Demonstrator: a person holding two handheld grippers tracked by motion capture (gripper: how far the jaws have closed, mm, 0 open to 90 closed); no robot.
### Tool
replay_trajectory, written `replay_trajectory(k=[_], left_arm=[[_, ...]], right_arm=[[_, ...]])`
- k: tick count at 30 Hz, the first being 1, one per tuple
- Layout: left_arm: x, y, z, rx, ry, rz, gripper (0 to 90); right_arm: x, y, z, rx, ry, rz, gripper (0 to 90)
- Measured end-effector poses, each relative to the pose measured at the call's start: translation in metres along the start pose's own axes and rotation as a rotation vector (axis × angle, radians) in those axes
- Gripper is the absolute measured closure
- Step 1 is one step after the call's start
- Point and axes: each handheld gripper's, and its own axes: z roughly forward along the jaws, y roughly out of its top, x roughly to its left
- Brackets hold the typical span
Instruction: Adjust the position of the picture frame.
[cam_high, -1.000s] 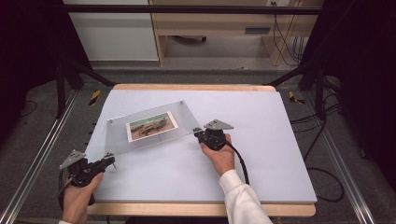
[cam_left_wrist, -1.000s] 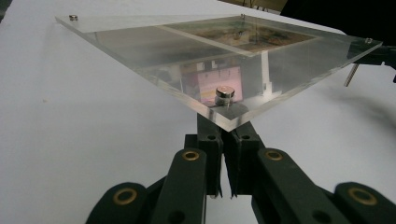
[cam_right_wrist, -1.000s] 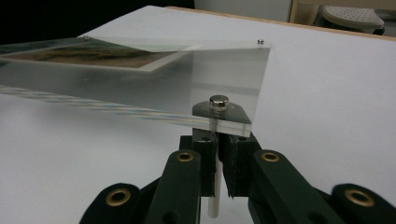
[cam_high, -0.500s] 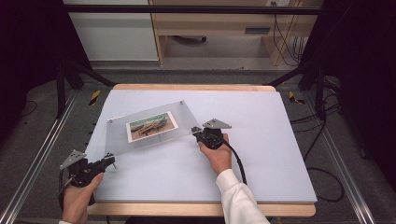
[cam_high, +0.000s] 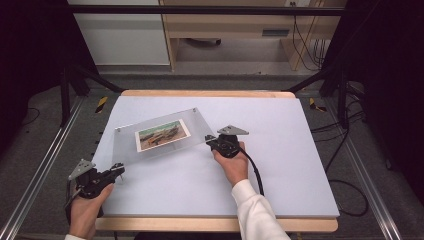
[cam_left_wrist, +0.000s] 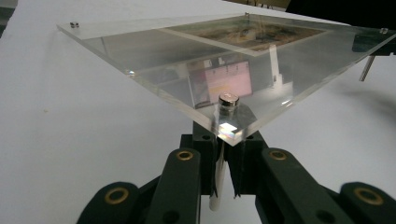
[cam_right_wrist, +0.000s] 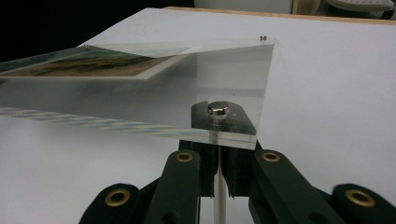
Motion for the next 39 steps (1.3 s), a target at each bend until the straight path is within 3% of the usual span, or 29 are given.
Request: replay_trajectory(k=[10,14,25,29,31,33,35,37,39], left_arm=[[-0.0024,0.0043,0.008,-0.021,0.013,0.027,81.8],[-0.0018,0.0049,0.009,-0.016,0.008,0.015,83.7],[-0.0019,0.0057,0.0081,-0.005,0.011,0.016,83.9],[-0.0021,0.0058,0.008,-0.008,0.016,0.015,83.7],[-0.0022,0.0059,0.0083,-0.006,0.02,0.01,83.3],[-0.0011,0.006,0.0088,-0.002,0.027,-0.008,74.6],[0.0006,0.006,0.0084,0.002,0.016,-0.028,76.0],[-0.0012,0.0066,0.0078,0.002,0.008,-0.009,81.1],[-0.0053,0.0085,0.0072,0.005,0.044,0.038,84.0]], right_arm=[[0.0005,0.0021,0.0,0.007,0.001,-0.008,84.5],[0.0001,0.0018,0.0005,0.011,0.0,-0.022,84.4],[-0.0024,0.002,0.0028,0.005,0.008,0.018,80.9],[0.0,0.0031,0.003,0.009,0.002,-0.015,84.5],[-0.0001,0.0035,0.0031,0.013,-0.001,-0.026,84.7],[0.0003,0.0034,0.003,0.017,-0.004,-0.033,84.8],[0.0006,0.0031,0.003,0.019,-0.002,-0.031,84.8],[0.0007,0.0029,0.0031,0.019,-0.002,-0.033,84.8],[0.0001,0.0038,0.0029,0.011,-0.001,-0.034,84.9]])
